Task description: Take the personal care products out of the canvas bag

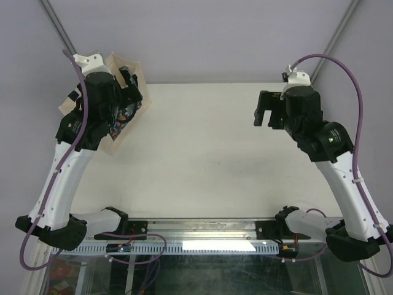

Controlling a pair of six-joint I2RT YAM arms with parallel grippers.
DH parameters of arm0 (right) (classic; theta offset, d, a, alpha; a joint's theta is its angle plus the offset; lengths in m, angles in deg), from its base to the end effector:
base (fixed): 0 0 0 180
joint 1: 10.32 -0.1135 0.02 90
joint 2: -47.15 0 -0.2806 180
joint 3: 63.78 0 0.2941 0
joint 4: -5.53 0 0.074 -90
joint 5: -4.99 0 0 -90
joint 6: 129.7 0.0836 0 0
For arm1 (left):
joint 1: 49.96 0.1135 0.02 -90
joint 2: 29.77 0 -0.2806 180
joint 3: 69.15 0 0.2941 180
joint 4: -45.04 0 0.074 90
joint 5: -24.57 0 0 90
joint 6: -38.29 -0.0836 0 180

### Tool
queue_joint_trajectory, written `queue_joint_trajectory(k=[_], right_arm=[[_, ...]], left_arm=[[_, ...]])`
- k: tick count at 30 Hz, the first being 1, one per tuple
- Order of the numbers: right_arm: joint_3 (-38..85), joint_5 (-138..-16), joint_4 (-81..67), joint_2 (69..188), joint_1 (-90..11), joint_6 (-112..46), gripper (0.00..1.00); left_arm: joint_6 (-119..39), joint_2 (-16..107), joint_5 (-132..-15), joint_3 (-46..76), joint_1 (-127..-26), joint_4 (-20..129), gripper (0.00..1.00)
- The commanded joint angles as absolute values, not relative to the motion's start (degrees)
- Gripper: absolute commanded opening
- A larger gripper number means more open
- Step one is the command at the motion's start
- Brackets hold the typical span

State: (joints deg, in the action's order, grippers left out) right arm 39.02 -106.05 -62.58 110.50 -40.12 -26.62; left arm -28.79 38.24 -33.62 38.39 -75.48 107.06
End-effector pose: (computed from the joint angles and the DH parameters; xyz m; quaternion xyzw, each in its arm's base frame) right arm 0.2359 0.1005 0.4782 -0.0308 0.8502 0.0371 0.5242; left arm 0.2679 -0.0790 0.5054 -0.1341 0.8028 -0.0114 0.5808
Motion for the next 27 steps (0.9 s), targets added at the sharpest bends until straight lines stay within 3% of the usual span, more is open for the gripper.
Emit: queue_joint_trajectory(k=[1,15,27], right_arm=[[37.07,-99.51,-58.23,110.61,-35.74,-26.73,1.00],[36.60,-89.54,-53.10,115.79,-28.94,-26.82,1.00],[38.64,-86.06,-48.65,122.19,-28.42,-25.03,1.00]], left_arm=[[-30.01,40.35,-38.07,37.01,-69.08,101.78,0.99],[-35.62,47.63,-46.26,36.56,-56.86,90.20,0.99],[-43.41,63.54,-49.87,49.60,-54.55,91.19,0.99]])
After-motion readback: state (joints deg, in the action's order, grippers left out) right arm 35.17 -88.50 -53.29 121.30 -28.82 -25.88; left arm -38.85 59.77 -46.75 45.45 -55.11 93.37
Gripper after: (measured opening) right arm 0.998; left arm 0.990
